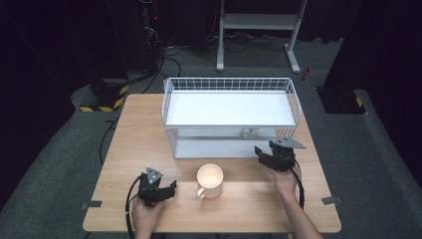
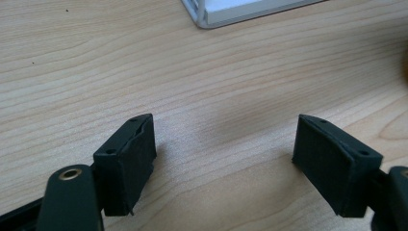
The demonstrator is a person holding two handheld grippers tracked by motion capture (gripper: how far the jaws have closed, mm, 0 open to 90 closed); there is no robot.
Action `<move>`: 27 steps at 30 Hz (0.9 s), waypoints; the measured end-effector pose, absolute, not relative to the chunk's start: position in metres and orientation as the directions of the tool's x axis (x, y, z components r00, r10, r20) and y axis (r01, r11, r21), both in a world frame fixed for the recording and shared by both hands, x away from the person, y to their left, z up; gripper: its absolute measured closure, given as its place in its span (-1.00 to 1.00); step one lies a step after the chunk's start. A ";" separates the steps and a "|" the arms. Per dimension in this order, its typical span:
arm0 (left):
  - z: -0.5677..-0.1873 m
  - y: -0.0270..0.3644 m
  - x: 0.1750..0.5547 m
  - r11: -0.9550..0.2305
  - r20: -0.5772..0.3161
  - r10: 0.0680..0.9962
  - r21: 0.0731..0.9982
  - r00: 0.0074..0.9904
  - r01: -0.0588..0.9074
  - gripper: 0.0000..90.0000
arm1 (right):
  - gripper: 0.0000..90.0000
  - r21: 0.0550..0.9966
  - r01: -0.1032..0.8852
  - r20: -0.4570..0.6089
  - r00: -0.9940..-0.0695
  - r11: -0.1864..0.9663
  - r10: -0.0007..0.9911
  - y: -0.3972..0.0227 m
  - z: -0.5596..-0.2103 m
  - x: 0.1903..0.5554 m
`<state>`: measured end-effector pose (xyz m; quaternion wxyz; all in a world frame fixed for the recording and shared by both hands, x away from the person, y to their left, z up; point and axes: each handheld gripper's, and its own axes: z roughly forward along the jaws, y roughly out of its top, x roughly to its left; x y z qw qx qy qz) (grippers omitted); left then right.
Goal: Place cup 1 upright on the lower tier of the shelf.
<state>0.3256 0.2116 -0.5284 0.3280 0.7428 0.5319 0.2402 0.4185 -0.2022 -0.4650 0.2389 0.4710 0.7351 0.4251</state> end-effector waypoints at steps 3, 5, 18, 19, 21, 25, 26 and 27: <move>-0.528 0.212 0.326 -0.218 0.007 0.948 0.744 0.318 0.632 -0.49 | -0.20 0.853 0.483 0.047 -0.448 0.197 0.893 -0.203 -0.464 0.417; -0.528 0.212 0.326 -0.218 0.007 0.948 0.743 0.318 0.633 -0.49 | -0.20 0.855 0.481 0.051 -0.448 0.193 0.892 -0.203 -0.464 0.416; -0.528 0.212 0.326 -0.218 0.007 0.948 0.743 0.319 0.633 -0.49 | -0.22 0.862 0.468 0.051 -0.465 0.196 0.884 -0.209 -0.461 0.407; -0.528 0.212 0.326 -0.219 0.007 0.948 0.743 0.319 0.633 -0.49 | -0.22 0.863 0.467 0.053 -0.464 0.193 0.884 -0.210 -0.461 0.406; -0.528 0.212 0.326 -0.218 0.007 0.948 0.743 0.319 0.633 -0.49 | -0.22 0.863 0.469 0.058 -0.462 0.188 0.885 -0.212 -0.461 0.405; -0.528 0.212 0.325 -0.219 0.007 0.948 0.743 0.319 0.633 -0.49 | -0.22 0.863 0.470 0.060 -0.460 0.186 0.886 -0.215 -0.460 0.403; -0.528 0.212 0.325 -0.219 0.007 0.948 0.742 0.319 0.633 -0.49 | -0.22 0.862 0.473 0.064 -0.459 0.182 0.886 -0.215 -0.459 0.402; -0.528 0.212 0.325 -0.219 0.007 0.948 0.742 0.319 0.633 -0.49 | -0.22 0.864 0.470 0.063 -0.458 0.181 0.887 -0.216 -0.459 0.401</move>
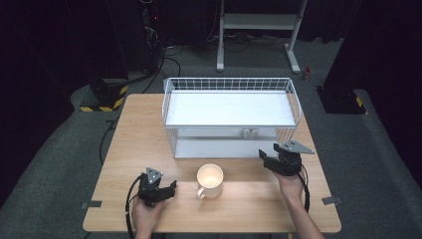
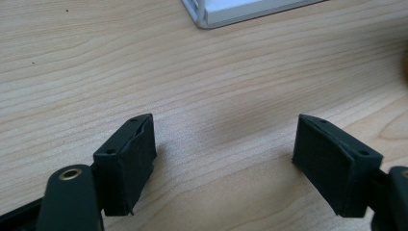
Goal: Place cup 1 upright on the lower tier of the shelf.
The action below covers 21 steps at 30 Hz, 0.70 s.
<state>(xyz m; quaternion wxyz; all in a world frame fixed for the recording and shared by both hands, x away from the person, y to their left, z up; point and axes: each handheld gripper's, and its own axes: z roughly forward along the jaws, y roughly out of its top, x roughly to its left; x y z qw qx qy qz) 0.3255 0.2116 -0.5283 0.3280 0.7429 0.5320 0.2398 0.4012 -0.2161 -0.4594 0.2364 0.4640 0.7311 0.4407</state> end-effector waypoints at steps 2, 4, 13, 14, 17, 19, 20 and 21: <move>-0.528 0.211 0.325 -0.217 0.005 0.948 0.742 0.318 0.634 -0.49 | -0.22 0.865 0.467 0.060 -0.460 0.183 0.886 -0.218 -0.459 0.400; -0.528 0.212 0.326 -0.219 0.008 0.948 0.743 0.319 0.633 -0.49 | -0.22 0.866 0.467 0.061 -0.458 0.181 0.887 -0.219 -0.460 0.399; -0.528 0.212 0.325 -0.219 0.007 0.948 0.742 0.319 0.633 -0.49 | -0.23 0.868 0.469 0.076 -0.453 0.165 0.888 -0.227 -0.461 0.392; -0.528 0.212 0.326 -0.218 0.007 0.948 0.743 0.319 0.633 -0.49 | -0.23 0.869 0.467 0.075 -0.456 0.166 0.887 -0.228 -0.462 0.392; -0.529 0.211 0.325 -0.213 0.003 0.949 0.745 0.315 0.633 -0.49 | -0.23 0.869 0.467 0.077 -0.456 0.164 0.887 -0.231 -0.462 0.391; -0.529 0.211 0.326 -0.214 0.005 0.949 0.745 0.316 0.632 -0.49 | -0.24 0.871 0.464 0.078 -0.458 0.163 0.885 -0.232 -0.462 0.389; -0.529 0.211 0.325 -0.212 0.003 0.949 0.745 0.315 0.632 -0.49 | -0.24 0.871 0.466 0.084 -0.456 0.158 0.886 -0.233 -0.462 0.388; -0.528 0.211 0.326 -0.216 0.006 0.948 0.744 0.317 0.632 -0.49 | -0.24 0.872 0.465 0.084 -0.456 0.157 0.886 -0.233 -0.463 0.388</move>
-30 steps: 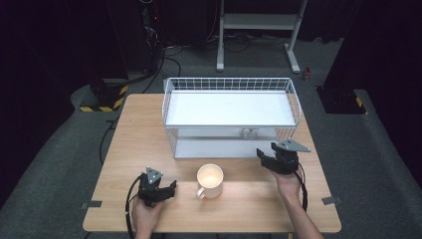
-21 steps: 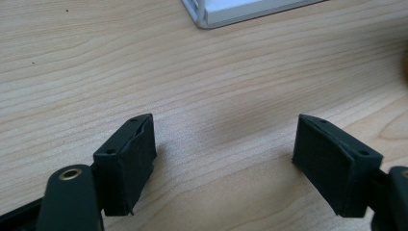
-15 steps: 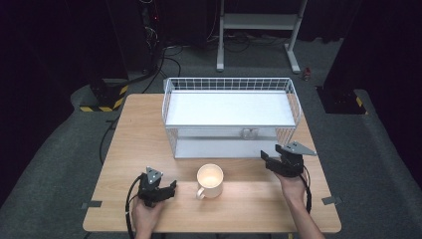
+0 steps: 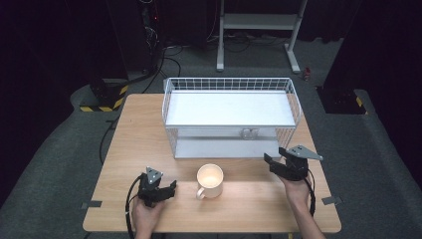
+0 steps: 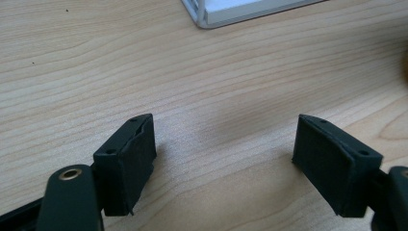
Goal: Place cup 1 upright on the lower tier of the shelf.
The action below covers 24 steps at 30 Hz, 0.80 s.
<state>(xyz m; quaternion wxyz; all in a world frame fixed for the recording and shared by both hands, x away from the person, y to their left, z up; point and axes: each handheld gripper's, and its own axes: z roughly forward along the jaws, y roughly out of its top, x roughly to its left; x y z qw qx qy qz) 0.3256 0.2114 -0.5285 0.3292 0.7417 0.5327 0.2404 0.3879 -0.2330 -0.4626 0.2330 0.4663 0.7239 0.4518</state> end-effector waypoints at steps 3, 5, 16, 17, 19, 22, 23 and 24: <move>-0.529 0.211 0.326 -0.215 0.005 0.949 0.744 0.316 0.632 -0.49 | -0.24 0.874 0.460 0.084 -0.459 0.155 0.884 -0.236 -0.463 0.386; -0.529 0.211 0.326 -0.215 0.006 0.949 0.744 0.316 0.632 -0.49 | -0.24 0.876 0.459 0.087 -0.459 0.152 0.884 -0.237 -0.463 0.385; -0.529 0.211 0.326 -0.214 0.004 0.949 0.744 0.316 0.633 -0.49 | -0.25 0.877 0.459 0.096 -0.455 0.140 0.885 -0.248 -0.469 0.376; -0.529 0.211 0.326 -0.213 0.004 0.949 0.744 0.316 0.633 -0.49 | -0.25 0.877 0.460 0.097 -0.454 0.139 0.886 -0.249 -0.469 0.376; -0.529 0.211 0.326 -0.213 0.004 0.949 0.744 0.315 0.633 -0.49 | -0.26 0.877 0.459 0.097 -0.452 0.138 0.886 -0.251 -0.469 0.374; -0.529 0.211 0.325 -0.213 0.003 0.949 0.744 0.316 0.633 -0.49 | -0.26 0.879 0.459 0.103 -0.450 0.131 0.887 -0.252 -0.470 0.372; -0.529 0.211 0.326 -0.213 0.003 0.949 0.745 0.315 0.633 -0.49 | -0.26 0.879 0.460 0.107 -0.446 0.126 0.889 -0.255 -0.471 0.370; -0.529 0.211 0.326 -0.213 0.003 0.949 0.744 0.316 0.633 -0.49 | -0.26 0.880 0.458 0.103 -0.446 0.128 0.889 -0.256 -0.472 0.370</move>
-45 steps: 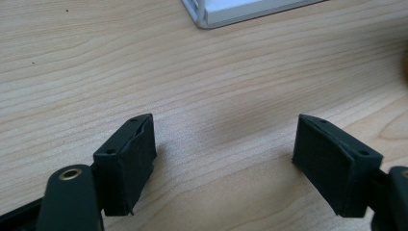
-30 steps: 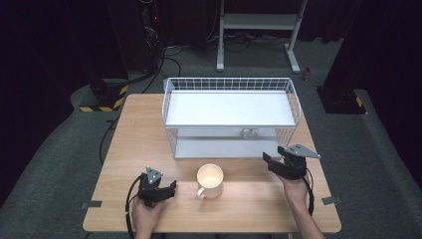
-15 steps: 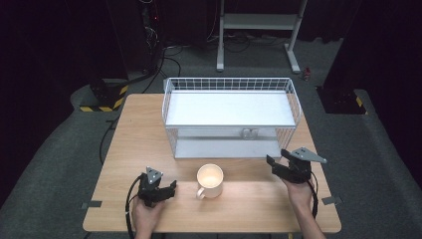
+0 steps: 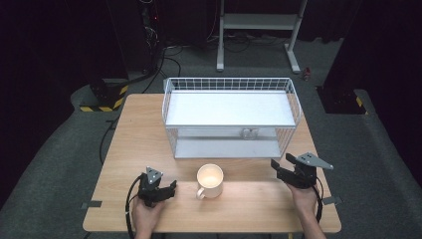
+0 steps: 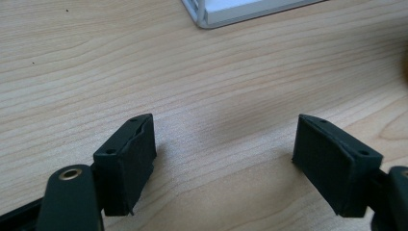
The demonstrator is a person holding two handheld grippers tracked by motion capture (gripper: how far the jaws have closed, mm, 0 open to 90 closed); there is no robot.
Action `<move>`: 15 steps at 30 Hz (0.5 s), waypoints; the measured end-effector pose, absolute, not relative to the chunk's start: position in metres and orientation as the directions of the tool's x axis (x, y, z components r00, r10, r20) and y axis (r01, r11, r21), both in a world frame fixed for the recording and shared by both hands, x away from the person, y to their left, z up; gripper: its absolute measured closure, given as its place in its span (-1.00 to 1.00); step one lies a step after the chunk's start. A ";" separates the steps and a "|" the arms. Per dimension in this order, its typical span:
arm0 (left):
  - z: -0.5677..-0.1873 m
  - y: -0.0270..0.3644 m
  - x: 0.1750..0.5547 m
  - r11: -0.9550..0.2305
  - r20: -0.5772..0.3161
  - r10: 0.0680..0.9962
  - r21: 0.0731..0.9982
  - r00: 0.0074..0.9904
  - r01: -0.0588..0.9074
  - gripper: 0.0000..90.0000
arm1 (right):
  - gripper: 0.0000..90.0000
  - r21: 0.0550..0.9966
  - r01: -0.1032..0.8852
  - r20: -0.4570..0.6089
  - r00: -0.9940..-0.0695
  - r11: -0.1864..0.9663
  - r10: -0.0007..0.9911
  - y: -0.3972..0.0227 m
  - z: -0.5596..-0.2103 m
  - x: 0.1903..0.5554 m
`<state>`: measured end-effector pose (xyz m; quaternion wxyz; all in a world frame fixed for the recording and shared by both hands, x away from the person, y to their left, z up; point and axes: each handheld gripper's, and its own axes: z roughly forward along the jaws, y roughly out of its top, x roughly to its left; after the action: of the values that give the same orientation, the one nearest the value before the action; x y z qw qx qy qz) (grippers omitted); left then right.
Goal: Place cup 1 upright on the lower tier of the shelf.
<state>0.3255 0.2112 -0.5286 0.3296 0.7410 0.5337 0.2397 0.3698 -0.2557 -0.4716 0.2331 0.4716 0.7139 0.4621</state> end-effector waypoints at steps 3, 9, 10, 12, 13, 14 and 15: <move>-0.529 0.211 0.326 -0.213 0.004 0.949 0.744 0.316 0.633 -0.49 | -0.27 0.880 0.460 0.111 -0.442 0.119 0.890 -0.259 -0.473 0.368; -0.529 0.211 0.326 -0.213 0.004 0.949 0.744 0.315 0.633 -0.49 | -0.27 0.882 0.456 0.110 -0.437 0.115 0.893 -0.263 -0.475 0.363; -0.529 0.211 0.326 -0.213 0.003 0.949 0.744 0.315 0.633 -0.49 | -0.28 0.881 0.461 0.114 -0.434 0.112 0.894 -0.263 -0.475 0.362; -0.529 0.211 0.326 -0.213 0.003 0.949 0.744 0.315 0.633 -0.49 | -0.28 0.882 0.457 0.107 -0.434 0.116 0.895 -0.264 -0.476 0.361; -0.529 0.211 0.326 -0.213 0.004 0.949 0.744 0.315 0.633 -0.49 | -0.28 0.880 0.462 0.113 -0.431 0.111 0.895 -0.265 -0.476 0.360; -0.529 0.211 0.326 -0.213 0.004 0.949 0.744 0.315 0.633 -0.49 | -0.28 0.881 0.459 0.108 -0.432 0.115 0.895 -0.265 -0.477 0.360; -0.529 0.211 0.326 -0.213 0.004 0.949 0.744 0.315 0.633 -0.49 | -0.28 0.881 0.458 0.105 -0.433 0.118 0.895 -0.266 -0.477 0.360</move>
<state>0.3255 0.2112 -0.5286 0.3295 0.7410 0.5337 0.2399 0.3599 -0.2658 -0.4772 0.2368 0.4771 0.7091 0.4621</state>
